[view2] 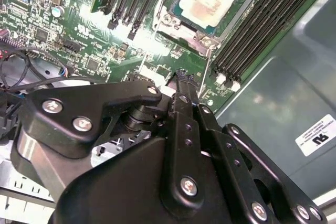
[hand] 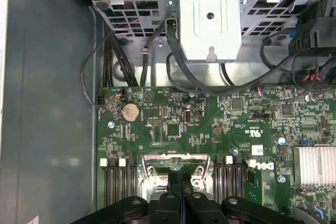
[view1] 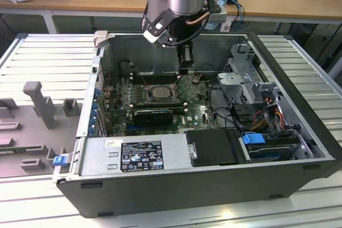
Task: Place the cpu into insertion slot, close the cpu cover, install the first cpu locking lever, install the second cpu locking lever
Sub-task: 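Close the cpu cover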
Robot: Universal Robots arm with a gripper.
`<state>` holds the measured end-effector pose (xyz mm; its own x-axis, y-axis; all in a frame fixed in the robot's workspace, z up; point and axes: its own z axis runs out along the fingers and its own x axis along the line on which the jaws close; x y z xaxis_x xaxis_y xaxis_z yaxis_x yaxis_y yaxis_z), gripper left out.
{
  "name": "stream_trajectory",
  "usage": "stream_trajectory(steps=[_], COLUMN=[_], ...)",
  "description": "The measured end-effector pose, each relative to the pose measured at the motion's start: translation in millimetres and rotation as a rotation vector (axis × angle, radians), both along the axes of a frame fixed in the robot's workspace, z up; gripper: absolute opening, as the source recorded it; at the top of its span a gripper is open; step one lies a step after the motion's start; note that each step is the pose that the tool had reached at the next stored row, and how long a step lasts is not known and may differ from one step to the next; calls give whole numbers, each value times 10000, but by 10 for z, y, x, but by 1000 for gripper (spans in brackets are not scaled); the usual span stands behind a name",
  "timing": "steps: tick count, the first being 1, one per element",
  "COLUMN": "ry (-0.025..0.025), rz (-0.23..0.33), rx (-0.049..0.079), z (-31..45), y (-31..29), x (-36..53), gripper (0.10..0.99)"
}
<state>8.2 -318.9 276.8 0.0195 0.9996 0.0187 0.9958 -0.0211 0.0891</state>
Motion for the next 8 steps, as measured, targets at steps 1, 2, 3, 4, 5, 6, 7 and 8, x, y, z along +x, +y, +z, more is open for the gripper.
stream_trajectory(steps=[1, 2, 3, 4, 5, 6, 7, 8], ry=[0, 0, 0, 0, 0, 0, 0, 0], rz=[0, 0, 0, 0, -1, -1, -1, 0], rx=[0, 0, 0, 0, 0, 0, 0, 1], z=[0, 0, 0, 0, 0, 0, 0, 0], y=[0, 0, 0, 0, 0, 0, 0, 0], x=[10, 17, 25, 34, 45, 64, 83, 105], gripper=[106, 106, 106, 106, 106, 106, 106, 106])
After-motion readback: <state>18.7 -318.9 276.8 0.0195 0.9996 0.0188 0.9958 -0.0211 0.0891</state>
